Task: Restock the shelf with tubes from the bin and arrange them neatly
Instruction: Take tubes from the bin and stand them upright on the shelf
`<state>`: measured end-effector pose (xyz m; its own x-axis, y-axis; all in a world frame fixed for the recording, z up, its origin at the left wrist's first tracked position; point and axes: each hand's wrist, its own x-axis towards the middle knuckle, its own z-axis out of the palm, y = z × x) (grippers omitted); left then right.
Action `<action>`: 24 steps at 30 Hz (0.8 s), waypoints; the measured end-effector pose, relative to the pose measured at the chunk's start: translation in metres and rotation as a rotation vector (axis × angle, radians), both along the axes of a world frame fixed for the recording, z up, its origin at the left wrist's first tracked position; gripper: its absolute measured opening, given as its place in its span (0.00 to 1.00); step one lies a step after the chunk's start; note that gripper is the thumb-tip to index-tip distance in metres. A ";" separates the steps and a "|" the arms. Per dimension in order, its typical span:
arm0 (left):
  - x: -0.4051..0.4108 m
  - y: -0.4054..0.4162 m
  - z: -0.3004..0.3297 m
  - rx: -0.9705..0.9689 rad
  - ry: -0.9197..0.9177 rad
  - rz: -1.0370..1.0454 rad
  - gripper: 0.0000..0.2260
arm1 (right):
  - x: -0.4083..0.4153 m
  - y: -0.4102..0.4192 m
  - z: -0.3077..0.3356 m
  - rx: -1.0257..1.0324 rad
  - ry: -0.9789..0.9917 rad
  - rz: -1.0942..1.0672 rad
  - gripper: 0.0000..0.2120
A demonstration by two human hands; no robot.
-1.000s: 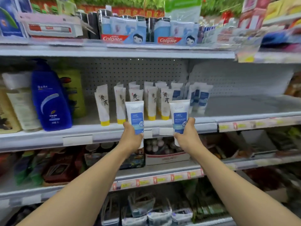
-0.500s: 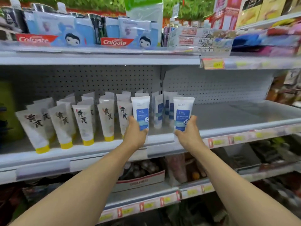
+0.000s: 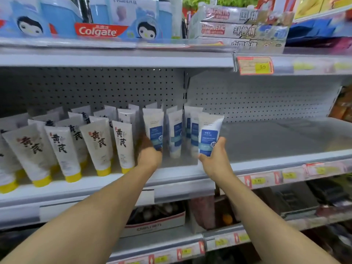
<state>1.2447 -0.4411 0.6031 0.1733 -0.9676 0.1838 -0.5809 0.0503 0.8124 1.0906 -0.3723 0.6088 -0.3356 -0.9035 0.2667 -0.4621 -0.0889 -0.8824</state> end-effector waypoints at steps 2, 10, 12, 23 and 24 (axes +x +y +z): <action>0.001 -0.003 -0.004 0.008 -0.010 0.031 0.30 | -0.003 -0.005 -0.002 0.002 -0.008 -0.004 0.17; 0.001 -0.022 -0.010 0.010 0.008 0.051 0.25 | 0.001 -0.026 -0.016 0.005 0.013 -0.033 0.18; 0.002 -0.023 -0.010 0.009 -0.004 0.058 0.27 | 0.002 -0.030 -0.020 -0.009 0.031 -0.065 0.18; 0.004 -0.008 -0.001 0.127 -0.029 0.073 0.27 | 0.004 -0.009 -0.018 0.162 0.251 -0.232 0.29; 0.004 -0.003 0.001 0.138 -0.044 0.060 0.25 | 0.005 -0.002 -0.017 0.188 0.309 -0.253 0.30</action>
<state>1.2489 -0.4444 0.6040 0.2264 -0.9723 0.0581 -0.6146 -0.0964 0.7829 1.0960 -0.3742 0.5922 -0.4826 -0.8456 0.2281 -0.6934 0.2099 -0.6893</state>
